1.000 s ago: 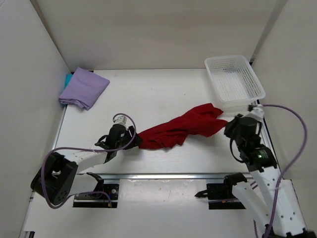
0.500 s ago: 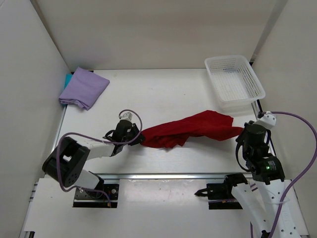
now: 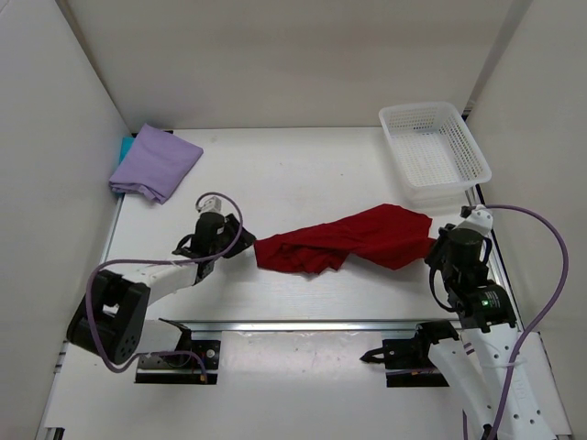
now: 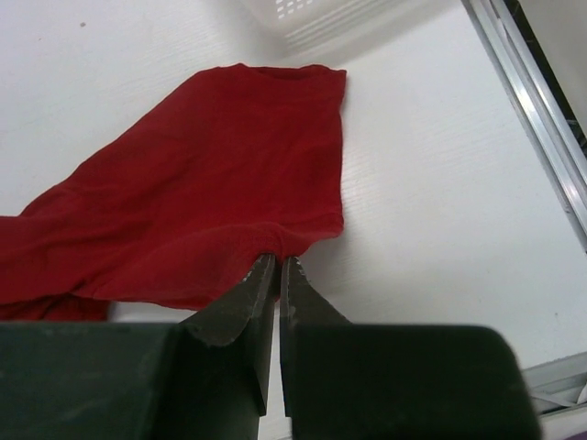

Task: Fold and stack the t-shirts
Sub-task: Flatten out the tshirt

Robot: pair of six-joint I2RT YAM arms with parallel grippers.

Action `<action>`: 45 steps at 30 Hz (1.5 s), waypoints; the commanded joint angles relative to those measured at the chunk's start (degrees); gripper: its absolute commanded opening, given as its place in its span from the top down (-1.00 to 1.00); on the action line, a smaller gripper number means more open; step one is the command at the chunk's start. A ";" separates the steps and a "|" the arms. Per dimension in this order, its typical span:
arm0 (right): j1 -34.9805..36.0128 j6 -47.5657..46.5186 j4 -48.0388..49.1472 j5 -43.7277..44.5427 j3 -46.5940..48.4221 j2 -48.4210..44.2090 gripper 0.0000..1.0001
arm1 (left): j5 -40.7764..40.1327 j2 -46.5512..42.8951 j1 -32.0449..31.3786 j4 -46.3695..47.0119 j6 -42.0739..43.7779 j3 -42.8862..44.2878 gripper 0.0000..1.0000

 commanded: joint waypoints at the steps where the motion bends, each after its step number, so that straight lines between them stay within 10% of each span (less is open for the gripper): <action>1: 0.81 -0.82 3.50 -0.84 -0.65 -0.45 1.00 | 0.56 -3.23 4.14 -0.72 -0.36 -4.77 -0.12; 14: 1.33 -1.18 5.43 -4.01 -2.85 -0.28 1.00 | 1.44 10.12 -0.77 1.49 0.52 4.61 -0.06; 21: 0.98 -1.09 5.79 -4.63 -3.02 0.25 1.00 | 1.53 11.89 -0.51 1.58 -0.27 5.41 0.92; 25: 0.46 -1.00 5.52 -6.03 0.47 2.00 1.00 | 2.50 6.55 0.28 -1.83 -0.71 7.68 1.00; 34: 6.33 -2.49 2.36 2.74 34.62 12.89 1.00 | 11.01 -12.35 12.40 -24.86 4.57 36.57 1.00; 40: 8.55 -7.76 -1.60 2.32 66.71 24.32 0.99 | 26.12 -19.23 36.38 -26.70 -2.03 50.02 1.00; 45: 12.12 -9.35 -3.00 0.37 78.62 31.88 0.99 | 16.39 -18.08 33.60 -36.56 4.73 61.74 1.00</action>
